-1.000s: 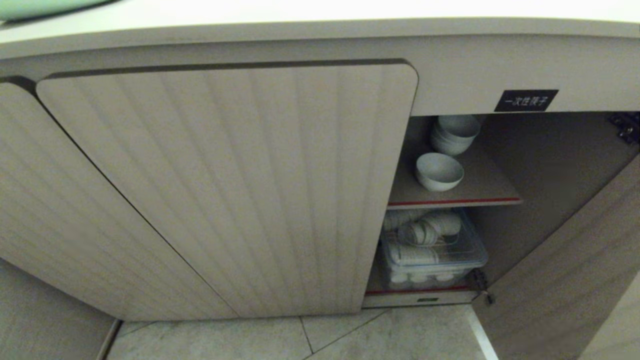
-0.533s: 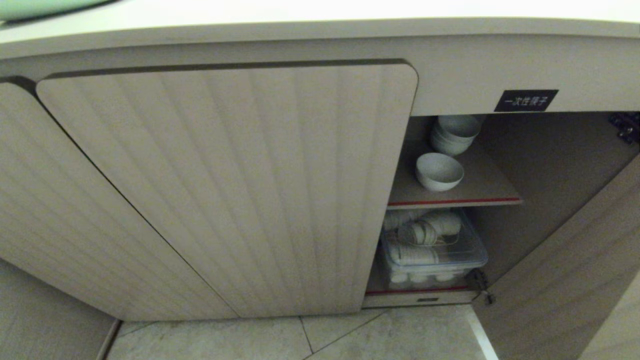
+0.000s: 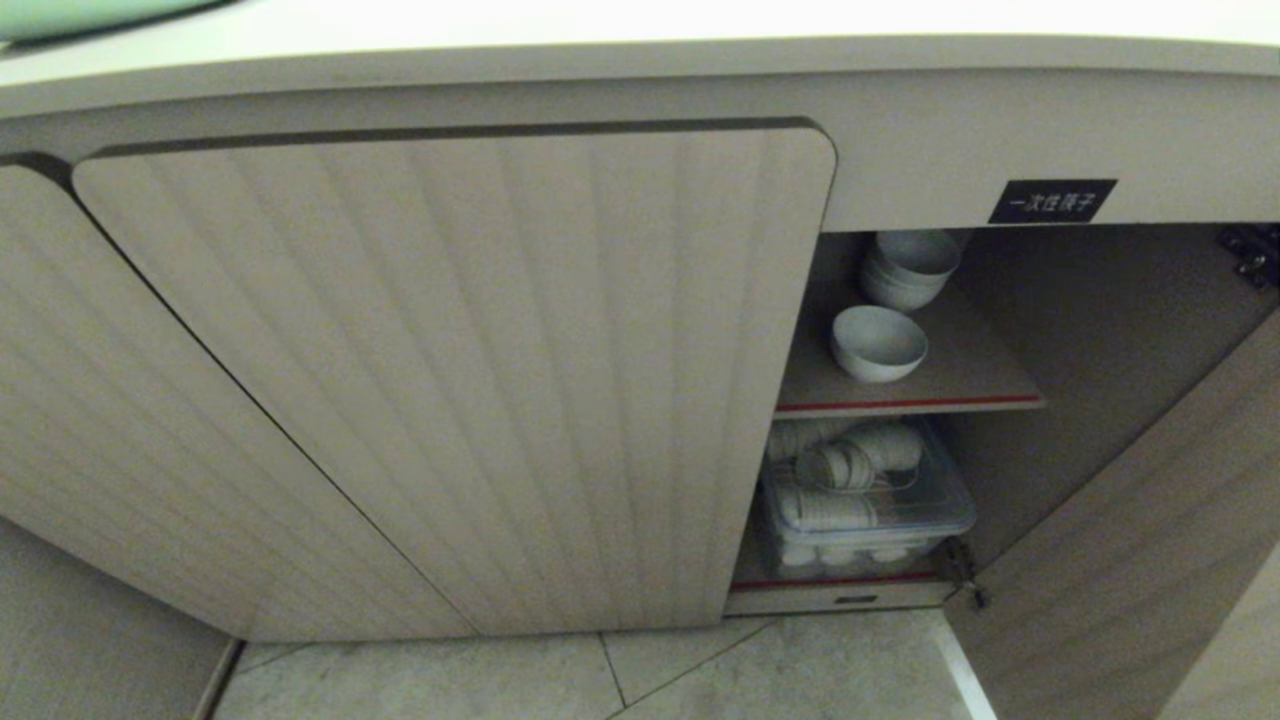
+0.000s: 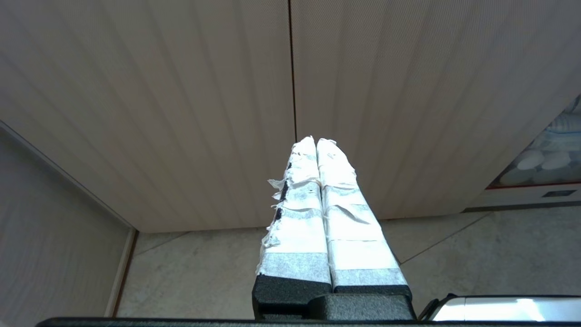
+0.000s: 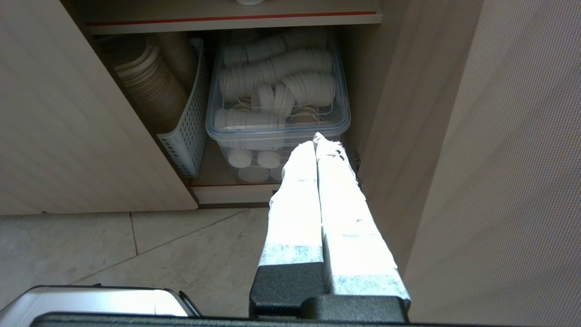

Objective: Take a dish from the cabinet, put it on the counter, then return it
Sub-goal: Take the bowl from the cabinet

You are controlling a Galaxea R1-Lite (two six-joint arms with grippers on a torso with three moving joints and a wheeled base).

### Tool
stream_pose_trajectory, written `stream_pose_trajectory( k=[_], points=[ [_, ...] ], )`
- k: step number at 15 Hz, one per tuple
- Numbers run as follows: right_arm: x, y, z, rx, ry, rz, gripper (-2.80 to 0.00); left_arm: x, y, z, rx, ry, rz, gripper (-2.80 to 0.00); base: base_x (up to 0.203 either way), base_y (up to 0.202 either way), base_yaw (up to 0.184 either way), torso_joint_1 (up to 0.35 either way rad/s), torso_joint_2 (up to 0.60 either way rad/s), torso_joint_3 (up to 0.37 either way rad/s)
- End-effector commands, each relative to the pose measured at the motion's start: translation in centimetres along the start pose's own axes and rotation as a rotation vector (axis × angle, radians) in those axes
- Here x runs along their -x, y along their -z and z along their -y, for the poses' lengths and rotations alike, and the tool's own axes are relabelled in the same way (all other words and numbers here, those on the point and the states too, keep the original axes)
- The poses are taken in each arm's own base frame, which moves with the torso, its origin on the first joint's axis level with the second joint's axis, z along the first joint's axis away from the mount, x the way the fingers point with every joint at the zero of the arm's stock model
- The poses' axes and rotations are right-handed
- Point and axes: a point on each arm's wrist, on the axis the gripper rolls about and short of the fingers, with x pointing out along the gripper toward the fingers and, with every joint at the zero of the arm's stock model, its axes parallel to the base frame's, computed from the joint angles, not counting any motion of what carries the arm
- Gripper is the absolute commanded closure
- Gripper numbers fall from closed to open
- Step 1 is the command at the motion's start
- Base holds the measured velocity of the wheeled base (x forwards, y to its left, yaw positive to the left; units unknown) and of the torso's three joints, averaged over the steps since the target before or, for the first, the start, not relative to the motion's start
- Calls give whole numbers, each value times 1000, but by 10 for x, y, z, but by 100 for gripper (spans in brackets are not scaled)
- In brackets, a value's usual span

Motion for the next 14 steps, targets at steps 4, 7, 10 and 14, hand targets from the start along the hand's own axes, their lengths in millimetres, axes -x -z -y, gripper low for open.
stream_pose_trajectory(
  k=[4,7,10,14],
  points=[
    [0,0,0,0,0,0,0,0,0,0,0,0,0,0,0,0,0,0,0,0],
    [0,0,0,0,0,0,0,0,0,0,0,0,0,0,0,0,0,0,0,0],
    [0,0,0,0,0,0,0,0,0,0,0,0,0,0,0,0,0,0,0,0],
    [0,0,0,0,0,0,0,0,0,0,0,0,0,0,0,0,0,0,0,0]
  ],
)
